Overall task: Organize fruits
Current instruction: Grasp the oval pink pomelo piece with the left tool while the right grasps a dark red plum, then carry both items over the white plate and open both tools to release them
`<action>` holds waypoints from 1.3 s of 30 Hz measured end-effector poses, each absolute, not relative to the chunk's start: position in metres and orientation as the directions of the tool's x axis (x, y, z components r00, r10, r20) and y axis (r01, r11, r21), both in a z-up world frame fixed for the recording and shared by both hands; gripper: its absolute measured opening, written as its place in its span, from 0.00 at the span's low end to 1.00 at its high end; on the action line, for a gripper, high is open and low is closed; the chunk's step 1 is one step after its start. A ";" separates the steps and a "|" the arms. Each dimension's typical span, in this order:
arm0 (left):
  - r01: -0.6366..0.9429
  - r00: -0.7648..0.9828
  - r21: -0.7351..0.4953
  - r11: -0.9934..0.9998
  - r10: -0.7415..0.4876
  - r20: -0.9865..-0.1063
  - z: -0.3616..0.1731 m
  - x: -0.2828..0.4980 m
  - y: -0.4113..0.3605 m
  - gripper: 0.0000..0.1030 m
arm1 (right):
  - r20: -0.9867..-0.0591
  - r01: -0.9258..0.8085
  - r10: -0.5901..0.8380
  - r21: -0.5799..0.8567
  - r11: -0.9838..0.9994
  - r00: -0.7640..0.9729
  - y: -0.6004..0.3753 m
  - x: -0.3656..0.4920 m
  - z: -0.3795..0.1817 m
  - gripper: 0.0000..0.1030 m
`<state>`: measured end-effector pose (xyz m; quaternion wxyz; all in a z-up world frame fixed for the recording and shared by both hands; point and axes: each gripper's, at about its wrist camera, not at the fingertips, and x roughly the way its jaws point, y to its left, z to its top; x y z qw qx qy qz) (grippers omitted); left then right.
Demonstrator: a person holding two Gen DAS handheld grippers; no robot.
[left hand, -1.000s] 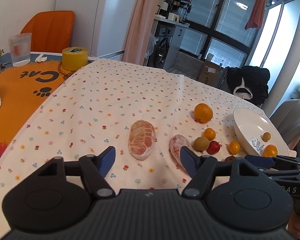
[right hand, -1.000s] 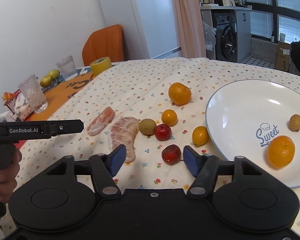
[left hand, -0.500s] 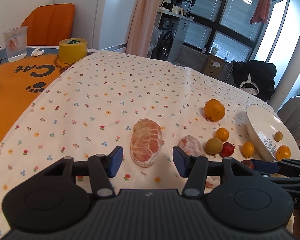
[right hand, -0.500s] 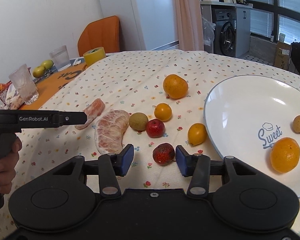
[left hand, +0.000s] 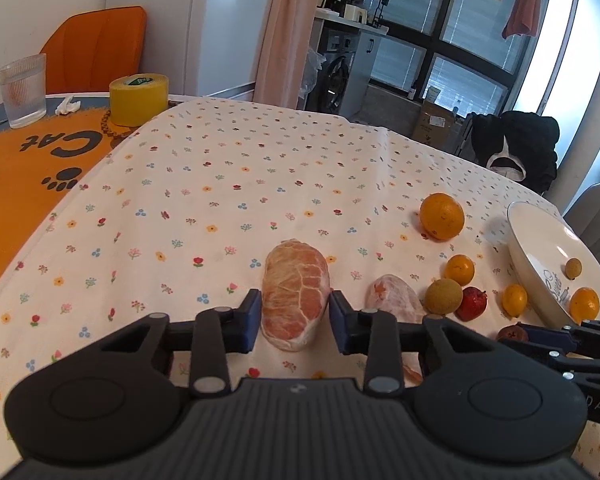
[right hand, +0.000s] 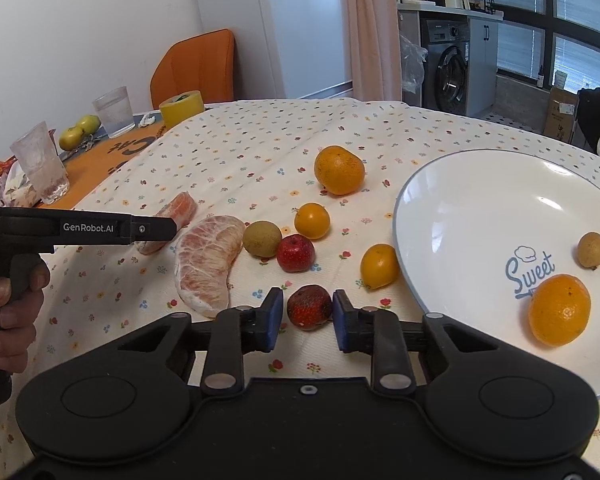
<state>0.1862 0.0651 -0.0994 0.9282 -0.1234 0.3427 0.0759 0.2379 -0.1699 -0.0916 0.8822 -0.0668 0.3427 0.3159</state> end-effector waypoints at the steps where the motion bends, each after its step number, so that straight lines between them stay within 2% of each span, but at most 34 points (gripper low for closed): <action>1: -0.226 0.753 -0.177 0.958 0.056 -0.656 -0.099 0.185 0.065 0.33 | -0.647 -0.603 0.512 0.099 0.792 0.565 -0.170 0.238 -0.091 0.23; 21: -0.200 0.731 -0.189 0.961 0.018 -0.682 -0.096 0.128 0.052 0.32 | -0.635 -0.608 0.543 0.142 0.781 0.549 -0.182 0.208 -0.093 0.23; 26: -0.202 0.726 -0.177 0.963 0.026 -0.688 -0.096 0.128 0.049 0.32 | -0.633 -0.607 0.544 0.143 0.782 0.551 -0.183 0.206 -0.094 0.24; 30: -0.205 0.726 -0.152 0.967 0.046 -0.686 -0.097 0.132 0.045 0.34 | -0.634 -0.608 0.543 0.141 0.781 0.551 -0.183 0.207 -0.095 0.29; 39: -0.209 0.736 -0.140 0.968 0.061 -0.675 -0.100 0.138 0.045 0.35 | -0.628 -0.621 0.542 0.117 0.775 0.558 -0.180 0.207 -0.096 0.29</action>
